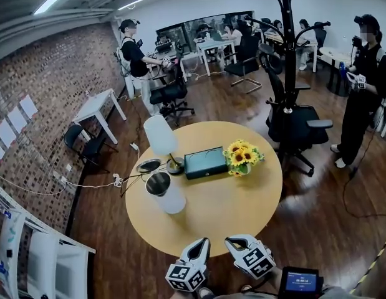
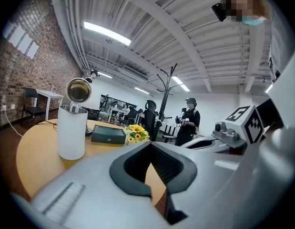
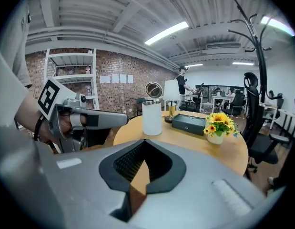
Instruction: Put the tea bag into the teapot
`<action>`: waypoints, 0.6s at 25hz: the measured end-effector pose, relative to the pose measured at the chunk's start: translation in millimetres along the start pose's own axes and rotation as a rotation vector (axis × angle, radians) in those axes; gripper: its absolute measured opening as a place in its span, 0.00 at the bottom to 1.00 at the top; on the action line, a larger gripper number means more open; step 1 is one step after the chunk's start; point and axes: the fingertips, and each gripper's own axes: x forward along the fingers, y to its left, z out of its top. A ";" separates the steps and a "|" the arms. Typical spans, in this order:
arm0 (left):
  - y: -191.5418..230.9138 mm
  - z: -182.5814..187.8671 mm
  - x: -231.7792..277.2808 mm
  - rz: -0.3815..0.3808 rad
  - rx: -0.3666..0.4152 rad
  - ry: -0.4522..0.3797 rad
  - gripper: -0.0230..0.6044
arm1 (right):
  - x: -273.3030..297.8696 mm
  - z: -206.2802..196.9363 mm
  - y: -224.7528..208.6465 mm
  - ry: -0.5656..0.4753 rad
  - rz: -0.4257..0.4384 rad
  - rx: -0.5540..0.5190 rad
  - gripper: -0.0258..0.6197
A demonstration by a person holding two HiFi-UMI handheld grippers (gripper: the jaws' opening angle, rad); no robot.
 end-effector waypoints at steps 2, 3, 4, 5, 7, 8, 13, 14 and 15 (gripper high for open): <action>-10.3 -0.3 -7.2 -0.017 0.006 0.003 0.04 | -11.6 -3.2 8.9 -0.006 -0.006 0.007 0.05; -15.4 -1.3 -11.3 -0.028 0.008 0.005 0.04 | -17.1 -5.0 13.5 -0.007 -0.012 0.010 0.05; -20.1 -2.5 -15.6 -0.040 0.011 0.006 0.04 | -22.2 -6.7 17.9 -0.008 -0.019 0.013 0.05; -24.6 -3.8 -20.2 -0.052 0.013 0.007 0.04 | -26.9 -8.4 22.4 -0.009 -0.027 0.015 0.05; -32.3 -7.4 -31.3 -0.077 0.012 0.013 0.04 | -35.6 -11.7 33.3 -0.007 -0.046 0.024 0.05; -36.1 -9.6 -37.9 -0.090 0.009 0.018 0.04 | -40.0 -13.5 40.1 -0.005 -0.054 0.030 0.05; -55.7 -18.7 -69.8 -0.163 0.004 0.040 0.04 | -56.2 -25.0 74.7 0.008 -0.083 0.072 0.05; -58.6 -20.7 -75.6 -0.175 0.003 0.045 0.04 | -58.0 -27.4 81.3 0.008 -0.085 0.086 0.05; -60.9 -22.7 -81.2 -0.185 0.003 0.049 0.04 | -59.7 -29.7 87.6 0.008 -0.088 0.097 0.05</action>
